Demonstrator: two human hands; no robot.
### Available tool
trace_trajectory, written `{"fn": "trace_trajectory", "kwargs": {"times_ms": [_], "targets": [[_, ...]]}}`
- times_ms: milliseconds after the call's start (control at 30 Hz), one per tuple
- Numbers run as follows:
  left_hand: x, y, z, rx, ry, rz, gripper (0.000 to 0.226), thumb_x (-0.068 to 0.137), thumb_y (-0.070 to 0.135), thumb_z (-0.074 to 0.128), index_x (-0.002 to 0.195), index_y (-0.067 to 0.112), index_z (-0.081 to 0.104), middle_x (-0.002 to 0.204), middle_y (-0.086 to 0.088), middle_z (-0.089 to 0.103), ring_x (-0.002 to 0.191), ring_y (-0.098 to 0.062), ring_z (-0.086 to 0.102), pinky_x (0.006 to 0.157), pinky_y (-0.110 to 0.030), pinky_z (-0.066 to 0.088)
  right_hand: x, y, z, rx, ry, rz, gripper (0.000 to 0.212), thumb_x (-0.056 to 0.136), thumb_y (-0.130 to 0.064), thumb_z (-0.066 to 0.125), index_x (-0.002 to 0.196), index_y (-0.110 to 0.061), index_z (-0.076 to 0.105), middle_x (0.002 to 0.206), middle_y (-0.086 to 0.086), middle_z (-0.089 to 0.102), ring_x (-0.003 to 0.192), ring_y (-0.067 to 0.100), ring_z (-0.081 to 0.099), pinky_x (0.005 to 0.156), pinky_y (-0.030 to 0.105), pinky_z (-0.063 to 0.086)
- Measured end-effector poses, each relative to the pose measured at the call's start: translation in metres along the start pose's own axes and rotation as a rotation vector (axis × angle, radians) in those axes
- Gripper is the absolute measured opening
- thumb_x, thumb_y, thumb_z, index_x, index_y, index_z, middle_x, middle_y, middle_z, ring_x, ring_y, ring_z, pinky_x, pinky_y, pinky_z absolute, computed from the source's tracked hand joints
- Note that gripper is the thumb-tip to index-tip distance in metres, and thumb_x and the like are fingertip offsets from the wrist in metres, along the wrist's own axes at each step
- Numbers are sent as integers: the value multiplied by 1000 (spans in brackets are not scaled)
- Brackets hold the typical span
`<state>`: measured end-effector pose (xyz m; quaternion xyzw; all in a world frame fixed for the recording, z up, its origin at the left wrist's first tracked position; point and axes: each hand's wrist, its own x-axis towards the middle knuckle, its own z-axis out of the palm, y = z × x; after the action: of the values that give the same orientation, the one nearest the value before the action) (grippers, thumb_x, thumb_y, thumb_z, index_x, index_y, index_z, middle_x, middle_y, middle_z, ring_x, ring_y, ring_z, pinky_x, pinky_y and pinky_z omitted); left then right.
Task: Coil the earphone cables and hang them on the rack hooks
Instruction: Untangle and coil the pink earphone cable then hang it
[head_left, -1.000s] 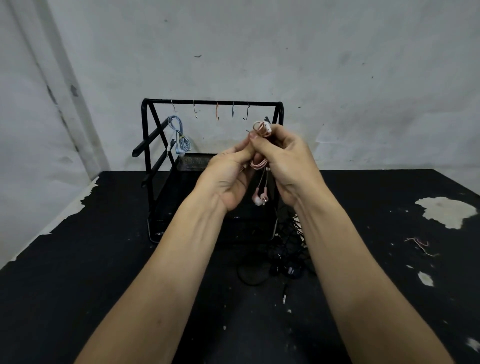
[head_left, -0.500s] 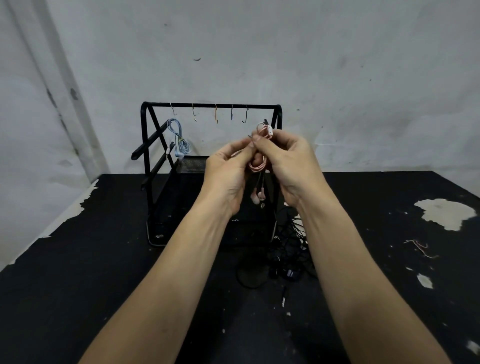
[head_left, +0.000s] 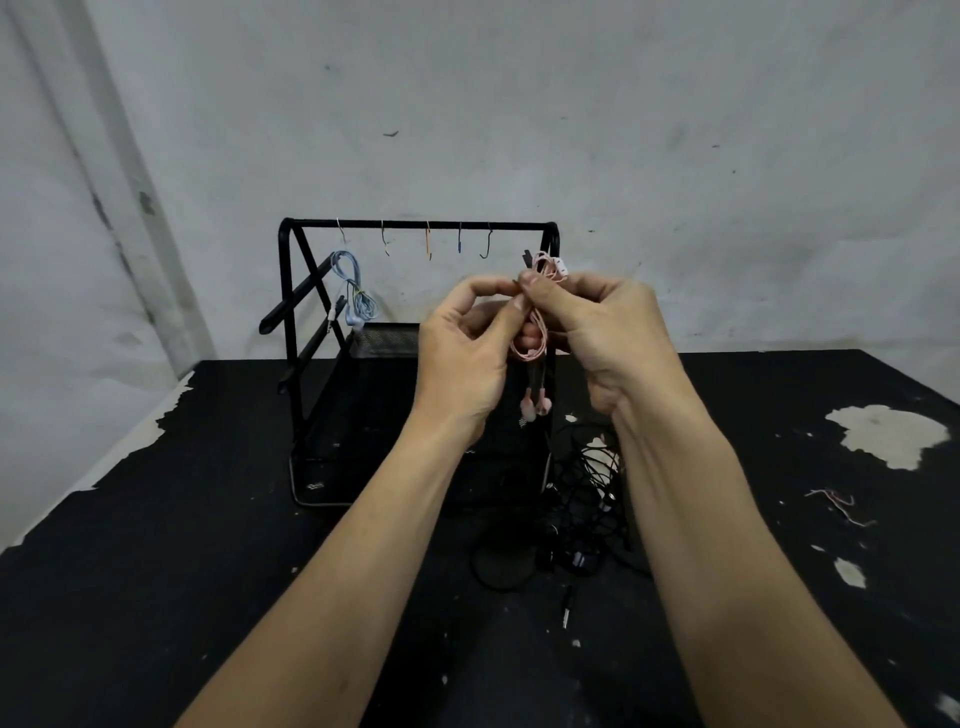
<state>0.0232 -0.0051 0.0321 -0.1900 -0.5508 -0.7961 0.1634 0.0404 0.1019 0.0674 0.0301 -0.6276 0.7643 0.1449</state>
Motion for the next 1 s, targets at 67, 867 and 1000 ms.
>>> {"fn": "trace_trajectory", "kwargs": {"times_ms": [67,867,1000], "targets": [[-1,-1,0,59,-25,64,14,92,-4,62,88,10,63,68,-1,68,55,-11,61,59,-23,53,0,0,1,78,-2,33,26,83,-18,81,67,-9,63,58,11,62,43,18,56,43,27,48],[5,8,-7,-98,46,-35,14,90,-4,64,90,10,67,67,-4,69,58,-9,62,59,-21,53,1,-2,-1,6,-106,-68,6,90,-5,70,94,-5,74,76,7,75,64,16,71,59,23,56],[5,13,-8,-117,15,-91,9,89,-1,65,90,7,67,66,-2,69,57,-8,61,58,-21,52,1,-4,-5,-66,-115,-113,3,86,-7,74,89,-6,75,77,9,76,71,20,74,68,28,59]]}}
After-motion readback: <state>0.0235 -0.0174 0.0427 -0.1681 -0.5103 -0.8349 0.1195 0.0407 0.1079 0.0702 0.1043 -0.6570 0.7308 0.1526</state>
